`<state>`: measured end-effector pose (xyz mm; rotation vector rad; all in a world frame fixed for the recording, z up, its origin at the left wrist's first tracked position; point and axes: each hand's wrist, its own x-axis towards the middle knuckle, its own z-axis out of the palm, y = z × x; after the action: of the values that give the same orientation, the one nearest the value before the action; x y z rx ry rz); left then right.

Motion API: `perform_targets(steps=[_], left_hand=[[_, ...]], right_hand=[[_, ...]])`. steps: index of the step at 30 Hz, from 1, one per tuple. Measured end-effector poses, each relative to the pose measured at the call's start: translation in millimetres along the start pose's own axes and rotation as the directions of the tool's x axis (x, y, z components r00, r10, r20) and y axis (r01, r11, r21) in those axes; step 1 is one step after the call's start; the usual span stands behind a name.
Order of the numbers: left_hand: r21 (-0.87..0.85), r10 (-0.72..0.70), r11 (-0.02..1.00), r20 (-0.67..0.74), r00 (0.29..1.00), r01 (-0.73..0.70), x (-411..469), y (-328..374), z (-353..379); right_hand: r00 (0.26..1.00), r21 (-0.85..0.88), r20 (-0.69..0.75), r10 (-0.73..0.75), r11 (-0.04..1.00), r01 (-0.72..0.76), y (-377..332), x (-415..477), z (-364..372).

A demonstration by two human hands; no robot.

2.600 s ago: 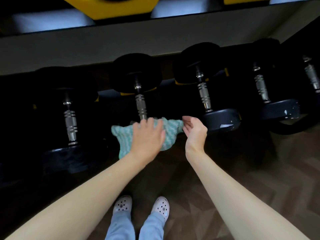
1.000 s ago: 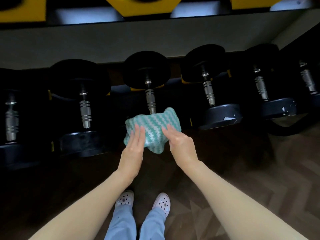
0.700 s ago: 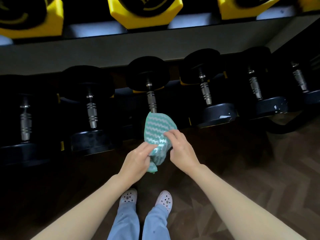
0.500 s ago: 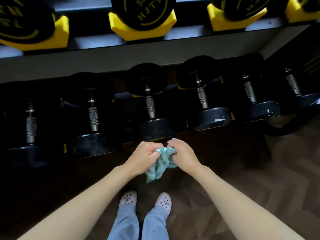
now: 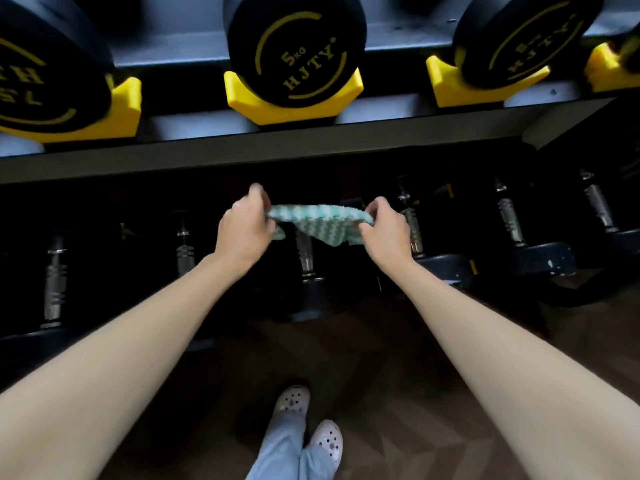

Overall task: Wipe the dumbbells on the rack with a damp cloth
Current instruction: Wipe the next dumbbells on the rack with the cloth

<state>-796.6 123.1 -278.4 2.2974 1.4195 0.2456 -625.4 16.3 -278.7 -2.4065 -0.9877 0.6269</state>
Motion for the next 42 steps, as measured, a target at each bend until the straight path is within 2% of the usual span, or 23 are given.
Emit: perform_targets(steps=[2, 4, 6, 8, 9, 11, 12, 13, 15, 17, 19, 21, 24, 27, 30, 37, 42], left_hand=[[0.016, -0.122, 0.992, 0.012, 0.992, 0.122, 21, -2, 17], [-0.020, -0.274, 0.961, 0.098, 0.957, 0.277, 39, -10, 39], [-0.052, -0.360, 0.924, 0.219, 0.907, 0.379, 53, -16, 59], [-0.158, -0.404, 0.869, 0.319, 0.858, 0.468, 61, -16, 75], [-0.261, -0.408, 0.818, 0.367, 0.836, 0.513, 63, -17, 82], [-0.494, -0.384, 0.643, 0.453, 0.805, 0.585, 65, -17, 95], [-0.567, -0.371, 0.567, 0.471, 0.800, 0.597, 64, -16, 101], [-0.595, -0.363, 0.544, 0.469, 0.805, 0.592, 64, -17, 107], [-0.561, -0.355, 0.593, 0.462, 0.813, 0.578, 65, -19, 117], [-0.495, -0.339, 0.666, 0.466, 0.817, 0.558, 62, -23, 124], [-0.390, -0.326, 0.757, 0.468, 0.821, 0.523, 53, -25, 126], [-0.318, -0.310, 0.813, 0.474, 0.824, 0.489, 41, -25, 126], [-0.251, -0.278, 0.848, 0.538, 0.796, 0.467, 26, -28, 125], [-0.184, -0.229, 0.871, 0.670, 0.707, 0.456, 16, -35, 118], [-0.147, -0.213, 0.881, 0.724, 0.656, 0.449, 10, -38, 107], [-0.142, -0.092, 0.941, 0.768, 0.634, 0.308, 3, -25, 74], [-0.104, -0.065, 0.969, 0.769, 0.636, 0.226, -3, -21, 52]], right_hand=[[1.000, 0.029, 0.007, -0.009, 1.000, 0.009, -9, 29, 18], [0.994, 0.137, 0.104, 0.017, 0.990, -0.031, -7, 53, 42], [0.977, 0.190, 0.214, 0.025, 0.979, -0.067, 2, 72, 68], [0.964, 0.214, 0.253, 0.087, 0.966, -0.143, 11, 81, 92], [0.962, 0.299, 0.251, 0.103, 0.937, -0.179, 13, 81, 102], [0.955, 0.494, 0.279, 0.105, 0.837, -0.236, 12, 82, 119], [0.953, 0.533, 0.288, 0.096, 0.811, -0.242, 10, 83, 124], [0.954, 0.553, 0.289, 0.084, 0.798, -0.238, 10, 84, 127], [0.953, 0.572, 0.291, 0.081, 0.784, -0.241, 11, 84, 132], [0.961, 0.531, 0.267, 0.076, 0.820, -0.213, 13, 77, 136], [0.964, 0.449, 0.255, 0.078, 0.873, -0.189, 19, 72, 138], [0.947, 0.297, 0.314, 0.065, 0.941, -0.163, 22, 68, 135], [0.882, 0.039, 0.459, 0.109, 0.989, -0.143, 25, 60, 120], [0.771, -0.143, 0.622, 0.137, 0.988, -0.060, 20, 49, 107], [0.753, -0.173, 0.637, 0.165, 0.982, -0.069, 14, 43, 95], [0.752, -0.193, 0.637, 0.167, 0.980, -0.054, -2, 23, 71], [0.739, -0.175, 0.662, 0.126, 0.985, -0.011, -14, 13, 57]])
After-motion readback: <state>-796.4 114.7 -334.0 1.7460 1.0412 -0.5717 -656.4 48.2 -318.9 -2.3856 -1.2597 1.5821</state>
